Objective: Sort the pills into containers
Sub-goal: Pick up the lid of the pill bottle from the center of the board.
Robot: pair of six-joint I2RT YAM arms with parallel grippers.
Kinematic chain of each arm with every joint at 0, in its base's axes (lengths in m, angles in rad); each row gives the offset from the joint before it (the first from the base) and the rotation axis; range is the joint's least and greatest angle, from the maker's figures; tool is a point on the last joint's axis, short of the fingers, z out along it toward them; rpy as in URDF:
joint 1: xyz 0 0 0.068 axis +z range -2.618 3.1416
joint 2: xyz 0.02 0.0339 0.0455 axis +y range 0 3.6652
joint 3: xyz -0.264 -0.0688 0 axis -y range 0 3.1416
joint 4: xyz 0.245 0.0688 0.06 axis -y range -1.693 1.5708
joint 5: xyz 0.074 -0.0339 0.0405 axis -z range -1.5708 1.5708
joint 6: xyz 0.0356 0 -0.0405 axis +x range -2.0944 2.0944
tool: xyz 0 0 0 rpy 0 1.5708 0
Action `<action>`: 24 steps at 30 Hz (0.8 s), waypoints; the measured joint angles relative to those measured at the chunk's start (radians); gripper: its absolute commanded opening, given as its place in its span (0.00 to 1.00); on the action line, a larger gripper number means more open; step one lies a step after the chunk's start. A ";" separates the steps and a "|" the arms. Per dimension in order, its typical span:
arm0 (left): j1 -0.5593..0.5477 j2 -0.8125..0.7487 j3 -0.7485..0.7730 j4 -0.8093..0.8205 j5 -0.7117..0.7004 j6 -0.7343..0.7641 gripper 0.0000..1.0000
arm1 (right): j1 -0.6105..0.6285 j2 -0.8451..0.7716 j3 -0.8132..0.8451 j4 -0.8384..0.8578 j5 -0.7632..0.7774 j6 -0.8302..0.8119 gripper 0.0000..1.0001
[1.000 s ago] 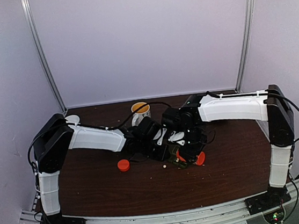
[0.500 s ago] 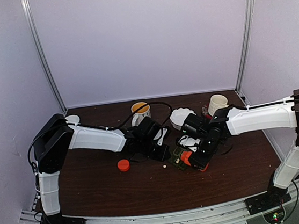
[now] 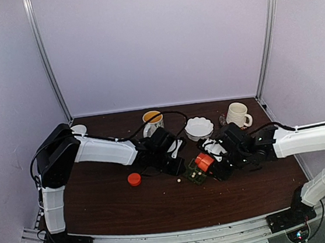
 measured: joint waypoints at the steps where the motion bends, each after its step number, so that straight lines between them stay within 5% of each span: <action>1: -0.001 0.000 0.000 0.000 0.000 0.000 0.06 | 0.000 -0.031 -0.013 0.021 0.014 0.001 0.00; 16: -0.020 0.000 0.000 -0.007 -0.029 0.011 0.06 | -0.018 -0.294 -0.400 0.455 0.272 0.089 0.00; 24: -0.025 0.000 0.000 -0.010 -0.039 0.012 0.06 | -0.018 -0.246 -0.634 0.933 0.427 0.161 0.00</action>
